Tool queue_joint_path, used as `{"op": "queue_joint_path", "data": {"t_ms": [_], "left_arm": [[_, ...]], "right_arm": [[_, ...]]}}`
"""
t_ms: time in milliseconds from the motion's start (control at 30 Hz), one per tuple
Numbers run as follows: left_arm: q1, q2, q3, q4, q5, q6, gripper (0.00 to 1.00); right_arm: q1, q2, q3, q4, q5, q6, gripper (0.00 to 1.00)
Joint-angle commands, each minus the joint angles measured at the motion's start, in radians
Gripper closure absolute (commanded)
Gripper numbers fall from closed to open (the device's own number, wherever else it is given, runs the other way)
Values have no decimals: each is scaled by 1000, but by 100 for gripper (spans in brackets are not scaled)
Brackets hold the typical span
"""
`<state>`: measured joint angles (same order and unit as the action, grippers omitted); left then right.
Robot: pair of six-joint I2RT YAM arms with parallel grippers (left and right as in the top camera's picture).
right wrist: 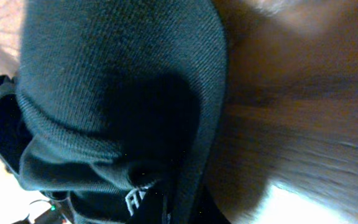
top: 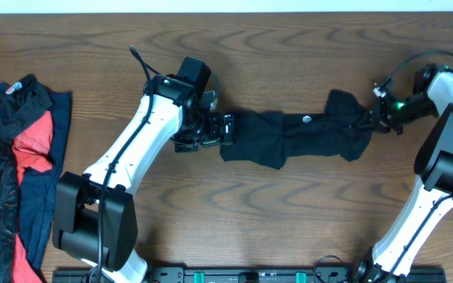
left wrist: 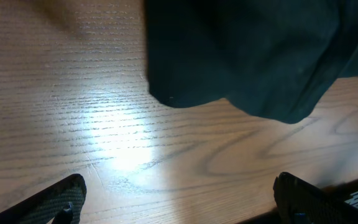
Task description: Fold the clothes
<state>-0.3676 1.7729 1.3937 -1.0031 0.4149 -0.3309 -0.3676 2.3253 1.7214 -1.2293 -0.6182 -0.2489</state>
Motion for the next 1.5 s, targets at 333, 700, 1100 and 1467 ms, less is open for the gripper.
{"op": "queue_joint_path", "data": {"t_ms": [333, 700, 1100, 1467], "left_arm": [[3, 4, 9, -6, -8, 24, 2], [3, 4, 9, 0, -61, 19, 2], [115, 4, 9, 52, -173, -26, 2], [419, 4, 9, 17, -161, -3, 2]], "right_arm": [[84, -88, 308, -200, 169, 48, 99], [341, -111, 524, -345, 335, 124, 99], [603, -111, 636, -464, 417, 209, 99], [767, -111, 636, -460, 420, 263, 99]]}}
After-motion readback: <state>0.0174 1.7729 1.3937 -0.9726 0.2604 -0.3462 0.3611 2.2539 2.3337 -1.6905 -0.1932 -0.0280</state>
